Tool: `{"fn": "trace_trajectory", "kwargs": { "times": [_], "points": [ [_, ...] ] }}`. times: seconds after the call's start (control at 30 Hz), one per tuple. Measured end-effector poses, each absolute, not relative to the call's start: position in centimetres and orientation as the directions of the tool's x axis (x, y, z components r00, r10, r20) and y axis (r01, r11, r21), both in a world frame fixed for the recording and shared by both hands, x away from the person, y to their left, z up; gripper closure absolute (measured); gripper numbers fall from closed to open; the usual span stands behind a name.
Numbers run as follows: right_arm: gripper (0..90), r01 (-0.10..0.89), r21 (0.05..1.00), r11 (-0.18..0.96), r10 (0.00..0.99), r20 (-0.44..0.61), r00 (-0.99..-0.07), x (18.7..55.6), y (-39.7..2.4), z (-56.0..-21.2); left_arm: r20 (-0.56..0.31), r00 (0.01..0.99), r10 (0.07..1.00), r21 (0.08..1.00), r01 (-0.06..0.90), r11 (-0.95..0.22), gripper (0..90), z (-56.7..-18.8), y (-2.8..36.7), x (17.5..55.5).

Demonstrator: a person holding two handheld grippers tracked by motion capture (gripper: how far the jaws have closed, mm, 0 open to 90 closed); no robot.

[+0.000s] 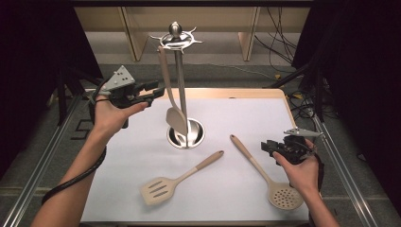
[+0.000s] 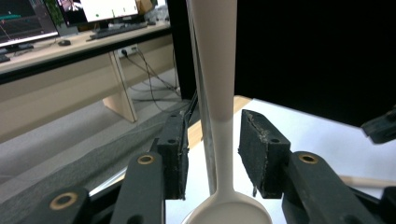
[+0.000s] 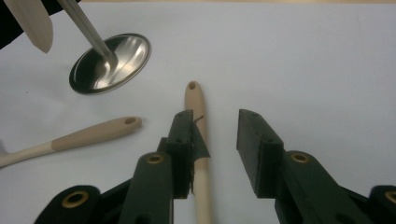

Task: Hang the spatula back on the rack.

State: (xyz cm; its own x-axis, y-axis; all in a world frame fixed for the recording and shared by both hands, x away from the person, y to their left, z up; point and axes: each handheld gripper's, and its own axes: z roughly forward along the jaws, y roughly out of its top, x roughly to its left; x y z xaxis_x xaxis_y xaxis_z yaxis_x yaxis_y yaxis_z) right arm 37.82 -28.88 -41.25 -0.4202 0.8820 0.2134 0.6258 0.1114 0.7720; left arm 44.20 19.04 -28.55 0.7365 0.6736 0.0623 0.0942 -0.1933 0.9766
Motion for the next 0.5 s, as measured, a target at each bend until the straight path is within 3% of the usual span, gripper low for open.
{"fn": "trace_trajectory", "kwargs": {
  "times": [0.13,0.17,0.4,0.5],
  "points": [
    [67.4,0.631,0.770,0.093,0.873,0.241,-0.424,37.8,-28.9,-41.4,-0.037,0.734,0.678,0.981,0.155,-0.114,68.0,-28.0,19.0,43.3],
    [67.4,0.631,0.770,0.090,0.874,0.243,-0.421,37.8,-29.0,-41.4,0.003,0.735,0.678,0.985,0.115,-0.129,69.2,-27.8,19.3,43.4],
    [67.4,0.627,0.772,0.101,0.883,0.221,-0.415,37.5,-29.1,-41.2,-0.028,0.709,0.705,0.990,0.119,-0.081,81.2,-27.4,19.7,43.0],
    [67.5,0.647,0.760,0.058,0.878,0.269,-0.395,37.3,-28.8,-41.1,-0.046,0.697,0.716,0.990,0.129,-0.062,85.7,-27.2,19.7,42.7]
  ]
}}
